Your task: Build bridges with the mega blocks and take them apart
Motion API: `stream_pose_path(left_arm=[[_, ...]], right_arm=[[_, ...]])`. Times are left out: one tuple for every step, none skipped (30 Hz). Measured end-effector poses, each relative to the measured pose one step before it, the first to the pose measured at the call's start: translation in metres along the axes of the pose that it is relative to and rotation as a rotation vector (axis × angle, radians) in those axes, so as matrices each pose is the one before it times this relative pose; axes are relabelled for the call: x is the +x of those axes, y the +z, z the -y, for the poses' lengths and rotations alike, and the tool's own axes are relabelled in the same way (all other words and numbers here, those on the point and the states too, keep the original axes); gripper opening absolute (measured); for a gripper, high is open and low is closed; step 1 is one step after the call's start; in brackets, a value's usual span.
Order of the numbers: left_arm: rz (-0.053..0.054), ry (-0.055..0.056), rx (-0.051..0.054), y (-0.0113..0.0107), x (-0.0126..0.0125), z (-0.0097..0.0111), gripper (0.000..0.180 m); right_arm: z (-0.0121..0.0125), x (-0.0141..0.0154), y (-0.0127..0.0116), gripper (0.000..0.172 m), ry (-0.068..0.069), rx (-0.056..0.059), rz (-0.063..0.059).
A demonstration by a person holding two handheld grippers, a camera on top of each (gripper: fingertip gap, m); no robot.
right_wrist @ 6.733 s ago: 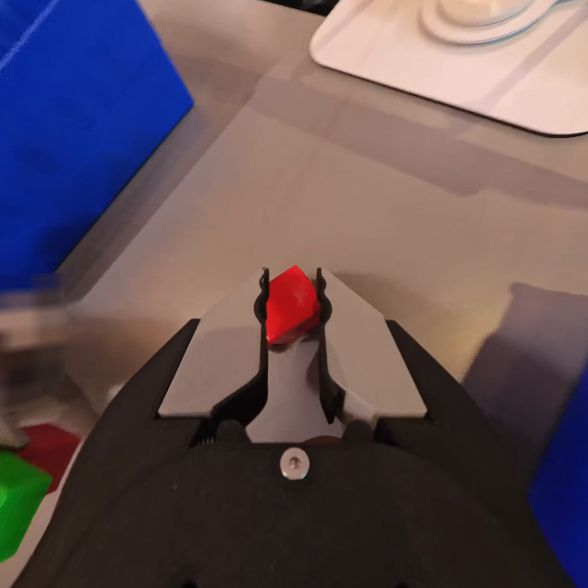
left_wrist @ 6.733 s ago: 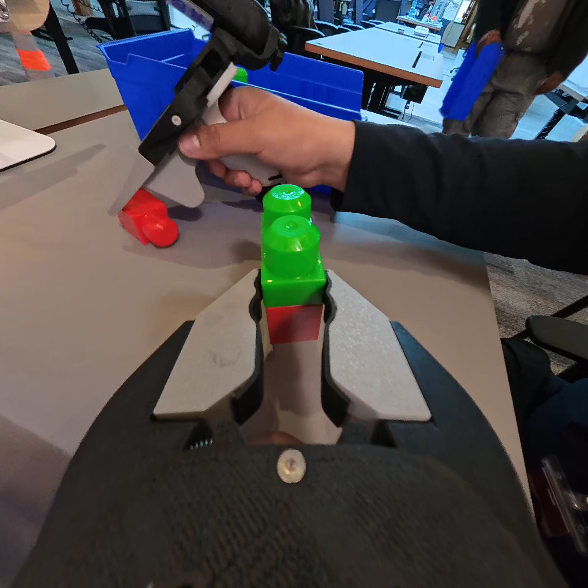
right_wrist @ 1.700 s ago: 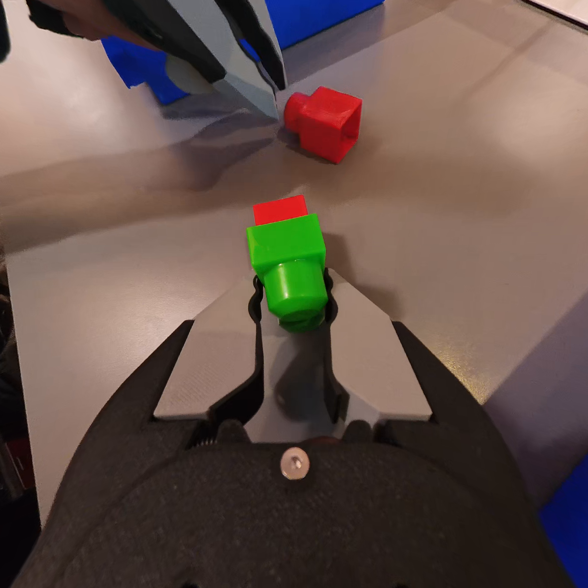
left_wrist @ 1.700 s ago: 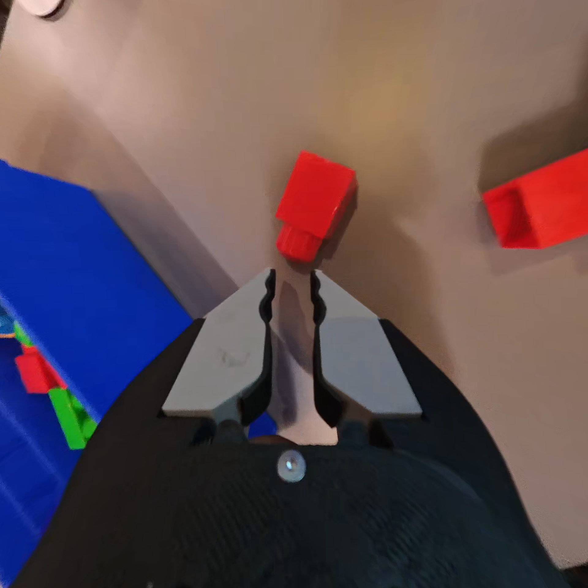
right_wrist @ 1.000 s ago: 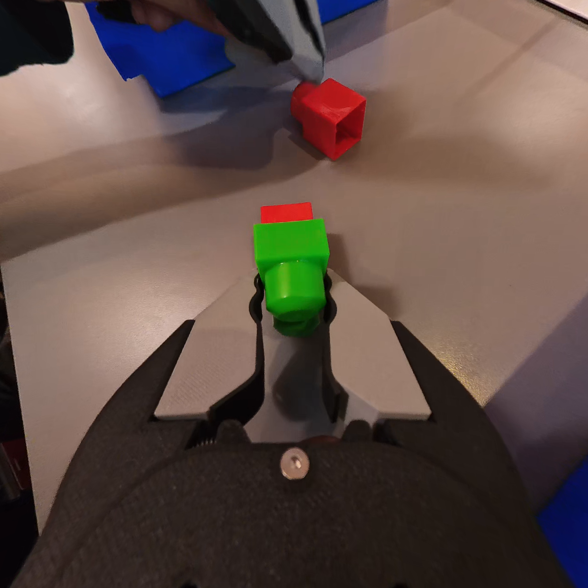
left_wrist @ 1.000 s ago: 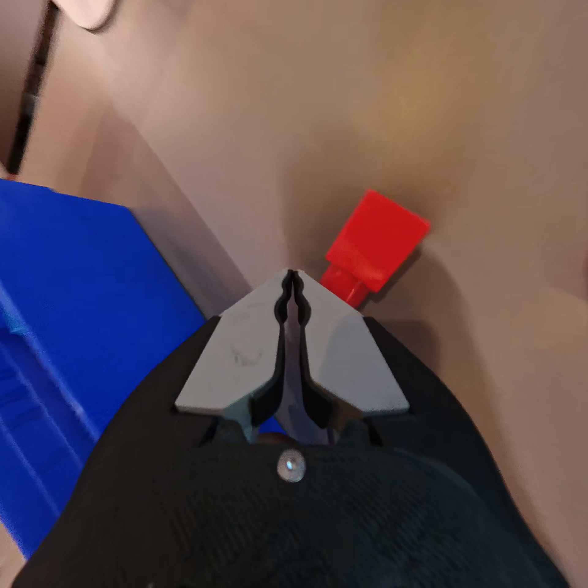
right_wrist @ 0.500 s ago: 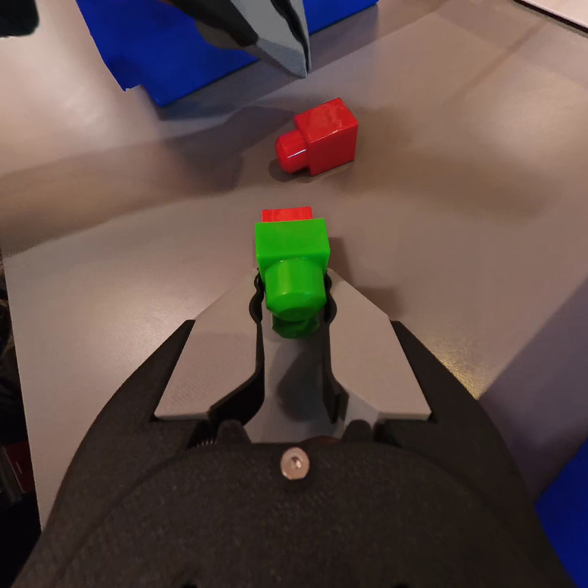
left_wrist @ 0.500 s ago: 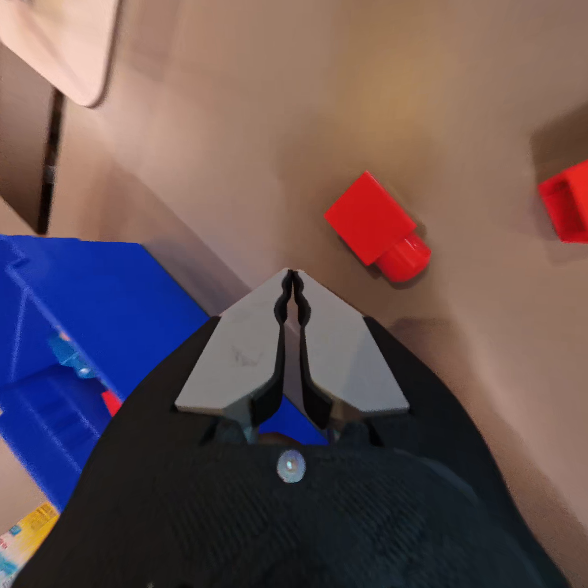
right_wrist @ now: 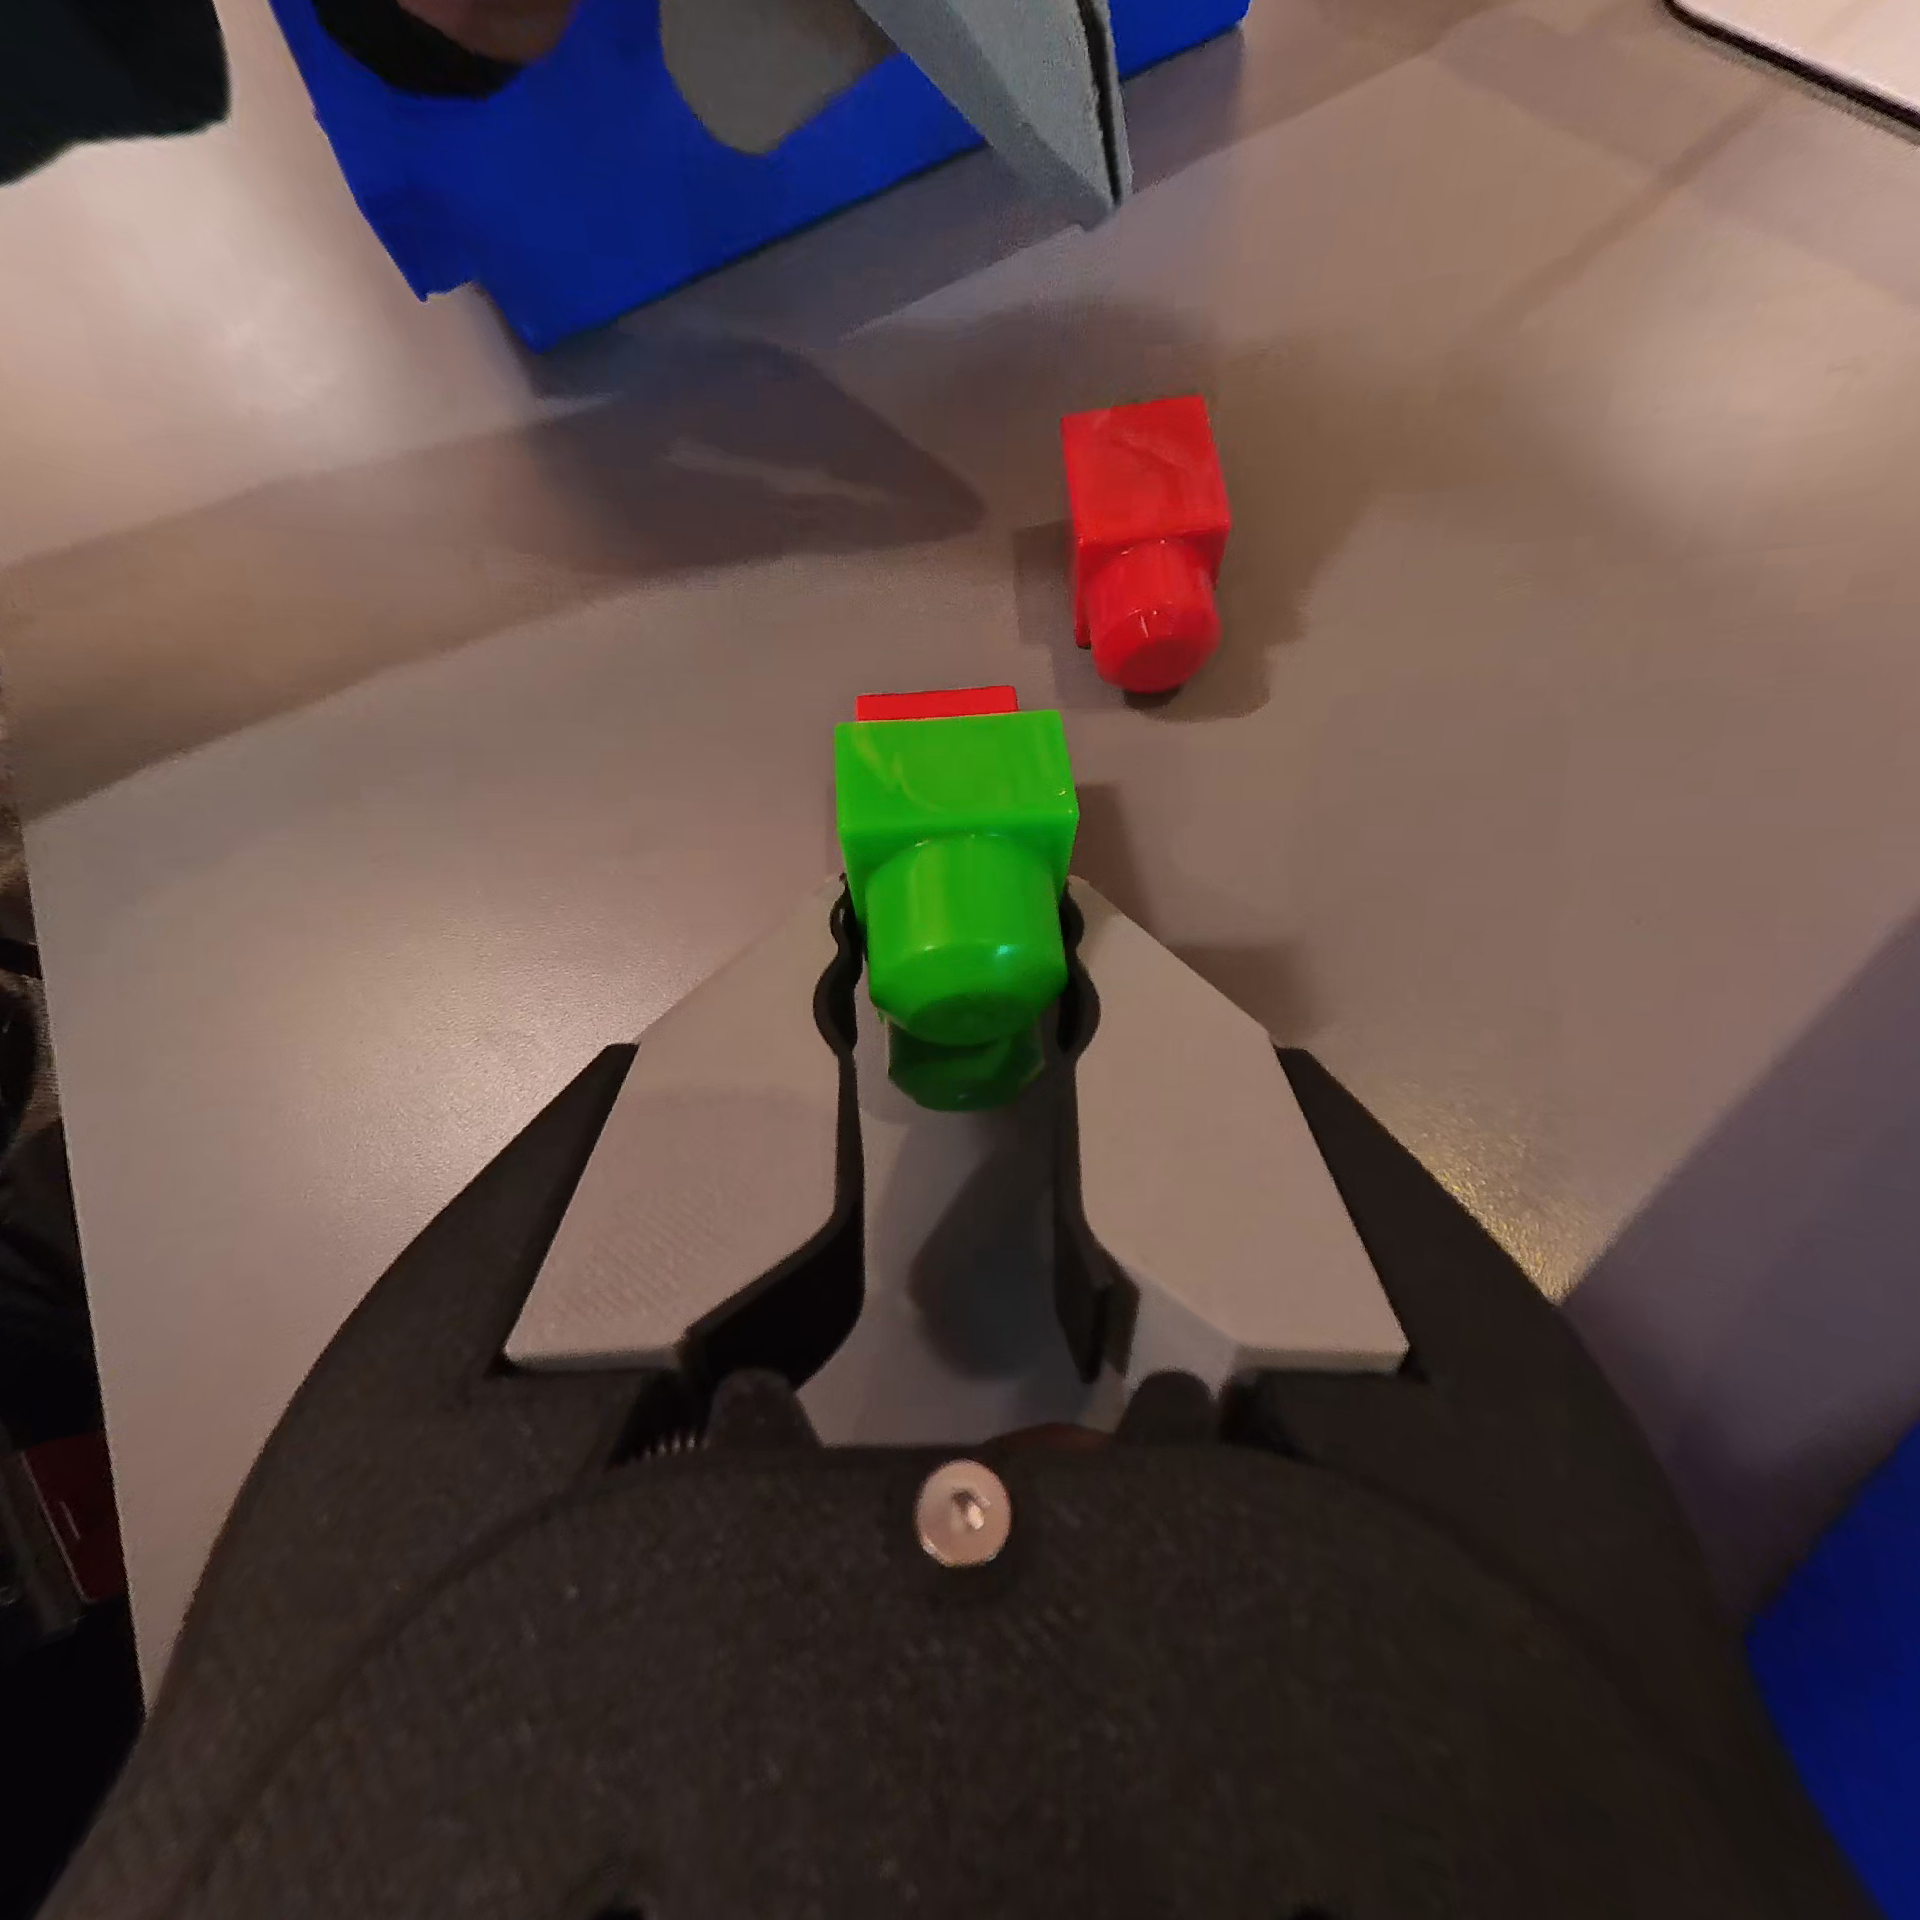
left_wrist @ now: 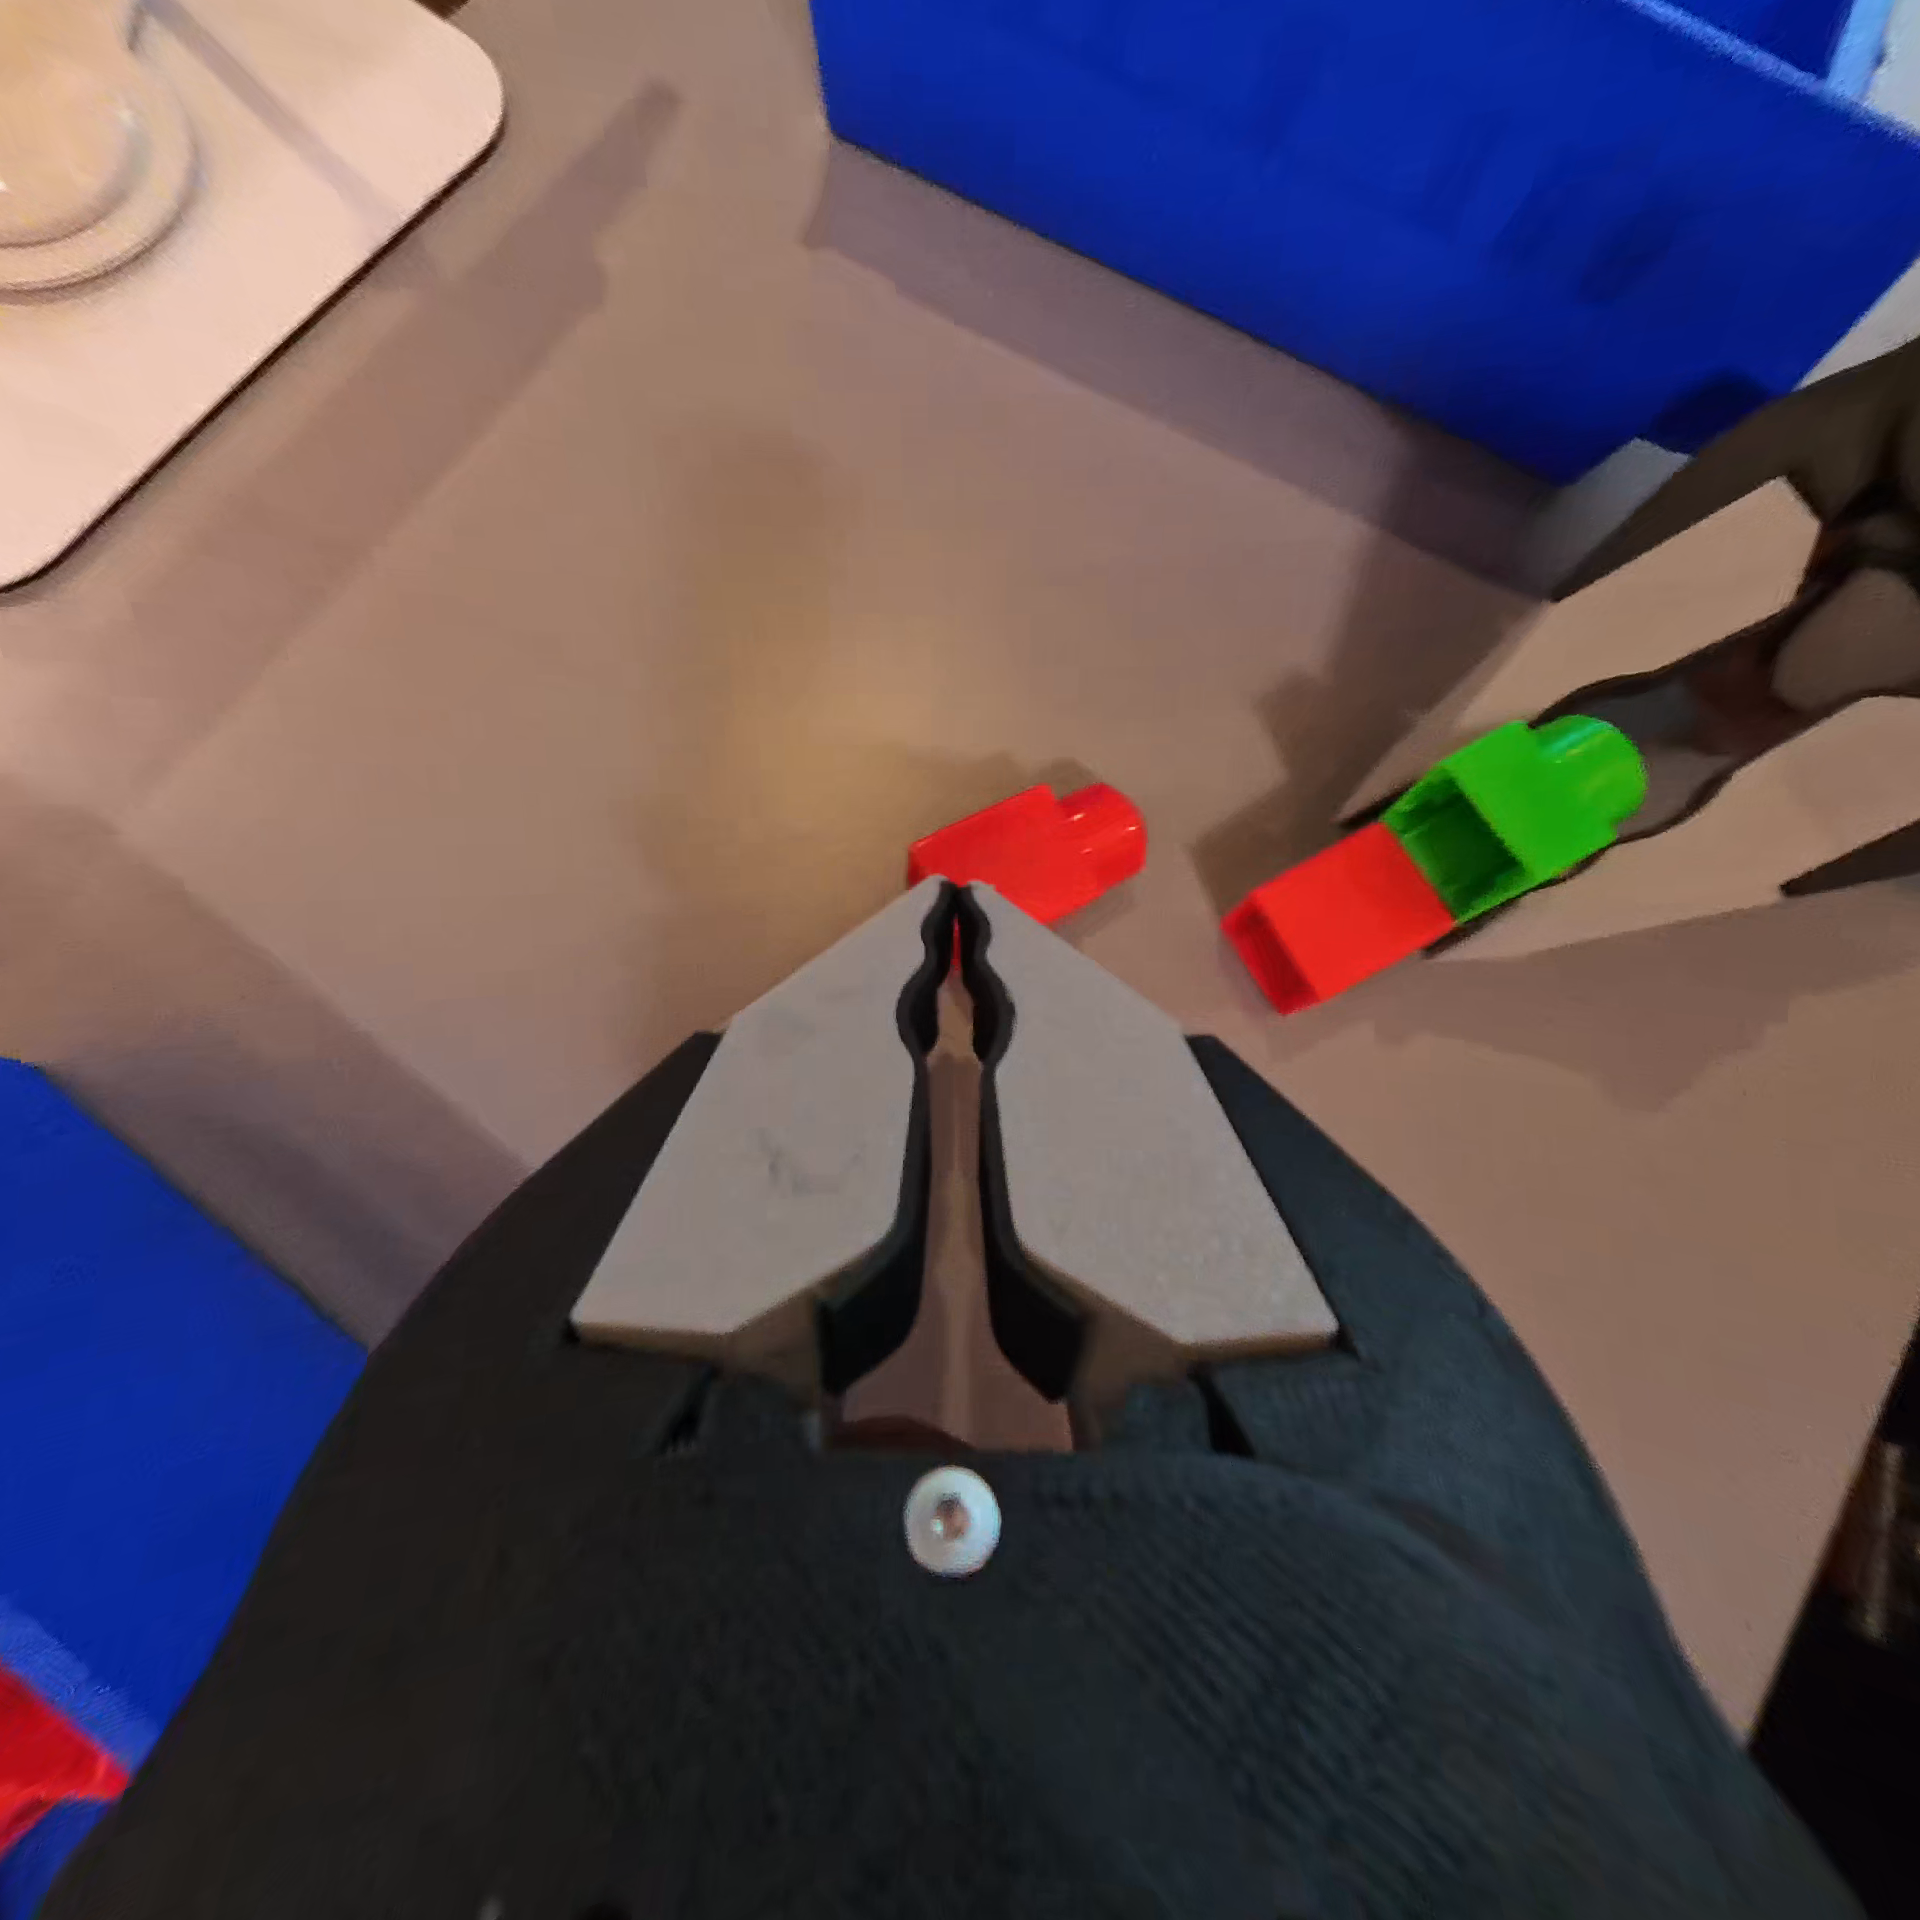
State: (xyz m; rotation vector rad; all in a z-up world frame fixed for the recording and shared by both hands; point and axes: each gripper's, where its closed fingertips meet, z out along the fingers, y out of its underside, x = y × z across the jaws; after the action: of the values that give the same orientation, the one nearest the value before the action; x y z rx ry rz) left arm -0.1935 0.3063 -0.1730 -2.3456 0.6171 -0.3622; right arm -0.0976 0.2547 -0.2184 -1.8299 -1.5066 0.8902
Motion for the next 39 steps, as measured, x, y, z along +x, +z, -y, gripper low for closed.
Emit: stream_pose_path(left_arm=[[-0.0136, 0.0090, 0.0031, 0.00049, -0.00025, 0.00005, 0.000], [-0.0357, 0.0377, -0.0021, 0.00072, 0.00510, 0.00056, 0.000], [0.0028, 0.0484, -0.0082, 0.00110, 0.00111, 0.00095, 0.001], [0.0117, 0.0590, -0.0122, 0.00151, 0.00091, 0.00182, 0.008], [-0.0117, 0.0706, -0.0163, 0.00196, 0.00552, 0.00143, 0.020], [-0.0293, 0.0747, -0.0250, 0.00249, 0.00799, -0.00029, 0.028], [0.0001, 0.0677, -0.0430, 0.00316, 0.00203, -0.00275, 0.038], [0.0140, 0.0603, -0.0462, 0.00311, -0.00100, -0.00297, 0.058], [0.0148, 0.0542, -0.0353, 0.00266, -0.00182, -0.00199, 0.081], [0.0080, 0.0477, -0.0301, 0.00180, -0.00196, -0.00171, 0.087], [-0.0028, 0.0409, -0.0209, 0.00166, -0.00118, -0.00083, 0.083], [-0.0086, 0.0283, -0.0122, 0.00246, -0.00074, 0.00049, 0.079], [-0.0127, 0.0183, -0.0104, 0.00312, -0.00064, 0.00060, 0.076], [-0.0124, 0.0121, -0.0132, 0.00375, -0.00074, -0.00032, 0.072], [-0.0213, 0.0085, -0.0133, 0.00430, 0.00084, -0.00059, 0.068], [-0.0253, 0.0090, -0.0128, 0.00458, 0.00184, -0.00097, 0.063], [-0.0166, 0.0090, -0.0132, 0.00446, 0.00099, -0.00141, 0.055], [-0.0179, 0.0087, -0.0140, 0.00421, 0.00152, -0.00194, 0.047], [-0.0146, 0.0059, -0.0104, 0.00418, 0.00127, -0.00178, 0.041], [-0.0025, 0.0011, -0.0071, 0.00388, -0.00046, -0.00142, 0.039], [-0.0100, -0.0008, -0.0003, 0.00337, 0.00115, -0.00090, 0.037], [-0.0170, -0.0015, 0.0044, 0.00315, 0.00289, -0.00051, 0.035], [-0.0058, -0.0048, 0.0017, 0.00307, 0.00124, -0.00105, 0.035], [-0.0124, -0.0099, 0.0075, 0.00208, 0.00240, -0.00021, 0.034], [-0.0189, -0.0116, 0.0190, 0.00030, 0.00345, 0.00153, 0.034], [0.0107, -0.0028, 0.0061, -0.00019, -0.00040, -0.00048, 0.034], [0.0136, -0.0021, 0.0028, -0.00092, -0.00015, -0.00167, 0.034], [0.0035, -0.0072, 0.0086, -0.00115, 0.00161, -0.00156, 0.034], [0.0036, -0.0146, 0.0115, -0.00135, 0.00132, -0.00146, 0.034], [0.0157, -0.0158, 0.0092, -0.00206, -0.00069, -0.00202, 0.034], [0.0092, -0.0119, 0.0092, -0.00291, 0.00042, -0.00196, 0.034], [-0.0001, -0.0092, 0.0158, -0.00376, 0.00219, -0.00043, 0.034], [0.0058, -0.0103, 0.0153, -0.00431, 0.00149, 0.00093, 0.034], [0.0040, -0.0098, 0.0027, -0.00420, 0.00159, -0.00016, 0.034], [-0.0007, -0.0007, -0.0006, -0.00417, 0.00252, -0.00031, 0.034], [0.0037, 0.0090, 0.0030, -0.00393, 0.00222, 0.00062, 0.034], [0.0039, 0.0131, 0.0044, -0.00359, 0.00199, 0.00118, 0.034], [-0.0039, 0.0145, 0.0057, -0.00345, 0.00300, 0.00175, 0.034], [-0.0050, 0.0178, 0.0139, -0.00320, 0.00343, 0.00334, 0.034]], right_arm=[[-0.00001, 0.00021, -0.00009, 0.033, 0.0034, 0.0010, 0.0014], [0.00002, 0.00012, -0.00017, 0.033, 0.0021, 0.0009, 0.0011], [-0.00004, 0.00000, 0.00001, 0.033, 0.0013, 0.0004, 0.0010], [-0.00015, -0.00010, 0.00022, 0.033, 0.0007, -0.0009, 0.0010], [-0.00041, -0.00015, 0.00020, 0.033, -0.0009, -0.0019, 0.0009], [-0.00035, 0.00003, 0.00023, 0.033, -0.0013, -0.0015, -0.0002], [-0.00042, -0.00006, 0.00009, 0.033, 0.0002, -0.0013, 0.0006], [-0.00046, -0.00008, 0.00015, 0.033, 0.0019, -0.0014, 0.0021], [-0.00040, 0.00001, 0.00012, 0.033, 0.0021, -0.0007, 0.0021], [-0.00024, 0.00022, 0.00005, 0.033, 0.0021, 0.0003, 0.0007], [-0.00018, 0.00026, 0.00017, 0.033, 0.0022, -0.0002, 0.0008], [-0.00009, 0.00010, 0.00016, 0.033, 0.0024, -0.0006, 0.0017], [-0.00012, 0.00015, 0.00030, 0.033, 0.0021, -0.0007, 0.0015], [-0.00020, 0.00007, 0.00013, 0.033, 0.0010, -0.0011, 0.0012], [-0.00004, 0.00001, 0.00001, 0.033, 0.0006, 0.0004, 0.0012], [0.00014, -0.00015, 0.00010, 0.033, 0.0010, 0.0017, 0.0022], [-0.00007, -0.00012, 0.00003, 0.033, 0.0022, 0.0009, 0.0030], [-0.00012, 0.00014, 0.00022, 0.033, 0.0041, 0.0008, 0.0024], [0.00011, 0.00034, 0.00017, 0.033, 0.0045, 0.0020, 0.0022], [0.00004, 0.00004, 0.00013, 0.033, 0.0045, 0.0016, 0.0035], [0.00012, 0.00003, 0.00027, 0.033, 0.0048, 0.0013, 0.0034], [0.00024, 0.00025, 0.00022, 0.033, 0.0048, 0.0015, 0.0023], [0.00021, 0.00016, 0.00024, 0.033, 0.0044, 0.0007, 0.0038], [0.00051, -0.00003, 0.00022, 0.034, 0.0055, 0.0024, 0.0053], [0.00091, -0.00041, 0.00003, 0.034, 0.0048, 0.0047, 0.0067], [0.00060, -0.00022, 0.00019, 0.034, 0.0038, 0.0029, 0.0053], [-0.00002, -0.00026, 0.00039, 0.035, 0.0037, -0.0013, 0.0050], [-0.00074, -0.00057, 0.00060, 0.035, 0.0031, -0.0050, 0.0064], [-0.00082, -0.00044, 0.00049, 0.036, 0.0018, -0.0059, 0.0047], [-0.00072, -0.00031, 0.00051, 0.037, -0.0003, -0.0050, 0.0019], [-0.00078, -0.00059, 0.00037, 0.037, -0.0020, -0.0051, 0.0026], [-0.00100, -0.00053, 0.00049, 0.038, -0.0011, -0.0062, 0.0027], [-0.00156, -0.00061, 0.00049, 0.038, -0.0010, -0.0092, 0.0021], [-0.00239, 0.00001, 0.00075, 0.039, 0.0000, -0.0142, -0.0023], [-0.00186, 0.00092, 0.00104, 0.041, -0.0003, -0.0126, -0.0085], [-0.00083, 0.00105, 0.00099, 0.041, -0.0044, -0.0072, -0.0124], [-0.00016, 0.00041, 0.00029, 0.040, -0.0105, -0.0016, -0.0123], [-0.00028, 0.00049, 0.00029, 0.039, -0.0101, -0.0021, -0.0130], [-0.00018, 0.00088, 0.00020, 0.037, -0.0075, -0.0018, -0.0136]])
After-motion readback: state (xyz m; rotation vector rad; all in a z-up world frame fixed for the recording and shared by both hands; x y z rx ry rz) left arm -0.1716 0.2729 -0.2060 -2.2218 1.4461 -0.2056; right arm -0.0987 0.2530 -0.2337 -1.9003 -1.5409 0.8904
